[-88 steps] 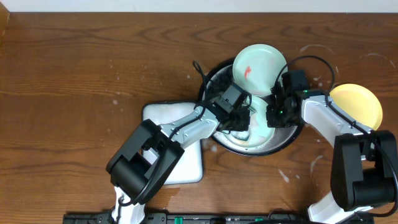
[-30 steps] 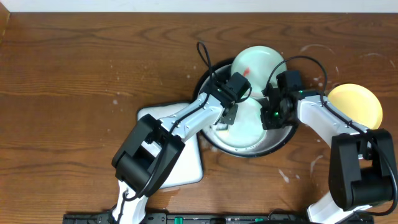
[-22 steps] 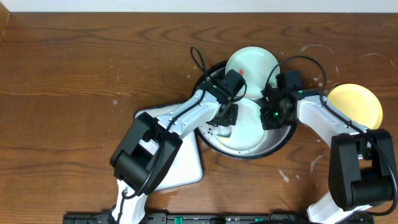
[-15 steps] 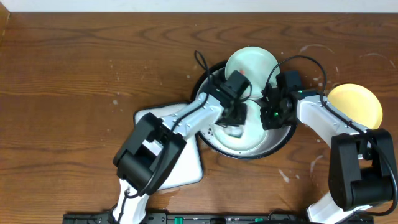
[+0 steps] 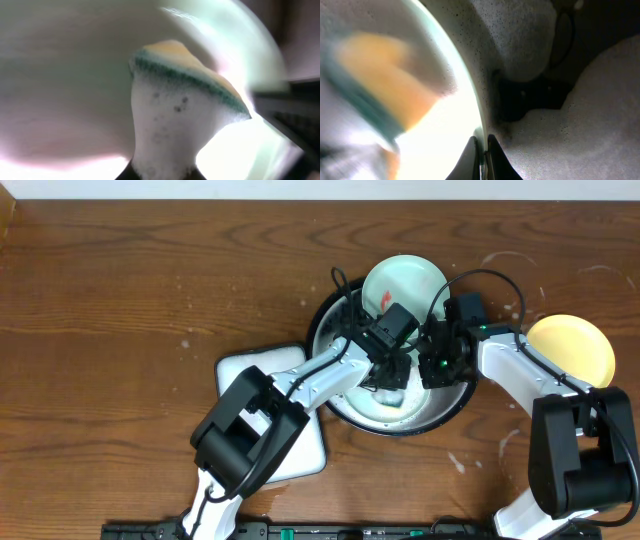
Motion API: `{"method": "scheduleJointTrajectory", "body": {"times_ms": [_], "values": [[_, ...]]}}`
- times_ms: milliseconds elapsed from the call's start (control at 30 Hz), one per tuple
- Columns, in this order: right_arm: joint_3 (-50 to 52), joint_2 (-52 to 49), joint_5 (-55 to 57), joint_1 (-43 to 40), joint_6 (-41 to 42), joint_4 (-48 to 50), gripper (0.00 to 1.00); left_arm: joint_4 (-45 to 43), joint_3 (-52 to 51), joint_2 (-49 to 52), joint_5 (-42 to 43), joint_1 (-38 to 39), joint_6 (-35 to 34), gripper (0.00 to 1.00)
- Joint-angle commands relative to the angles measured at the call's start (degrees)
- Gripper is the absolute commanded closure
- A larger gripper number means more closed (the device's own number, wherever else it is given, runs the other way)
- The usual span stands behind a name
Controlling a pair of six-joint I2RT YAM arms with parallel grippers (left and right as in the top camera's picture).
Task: Clean dirty plates on tray and stack at the side
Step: 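Scrub the pale green plate with the sponge in the left gripper, then return the sponge to the white tray and release it with the left gripper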
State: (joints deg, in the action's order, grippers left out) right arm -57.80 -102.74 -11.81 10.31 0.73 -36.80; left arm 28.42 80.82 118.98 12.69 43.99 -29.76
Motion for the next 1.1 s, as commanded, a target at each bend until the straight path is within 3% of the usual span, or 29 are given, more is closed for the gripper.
{"method": "scheduleJointTrajectory", "body": {"times_ms": [0,167,267,567,1067], "values": [[2.54,-3.3,5.77,0.31,-2.05,-1.36,0.99,6.14,-2.12,2.86,-22.21,-3.28,1.16,0.92],[2.54,-3.3,5.77,0.31,-2.05,-1.36,0.99,11.02,-0.59,2.84,-34.21,-4.11,1.18,0.92],[2.54,-3.3,5.81,0.31,-1.68,-1.33,0.99,13.92,1.66,2.84,-37.27,-4.04,1.25,0.92],[2.54,-3.3,5.97,0.2,2.56,-0.7,0.99,26.71,11.91,-0.63,-31.26,-3.69,1.16,0.92],[1.53,-1.73,5.99,0.26,4.22,-1.22,0.99,47.12,11.52,-19.71,-28.28,-8.44,1.18,0.91]]}}
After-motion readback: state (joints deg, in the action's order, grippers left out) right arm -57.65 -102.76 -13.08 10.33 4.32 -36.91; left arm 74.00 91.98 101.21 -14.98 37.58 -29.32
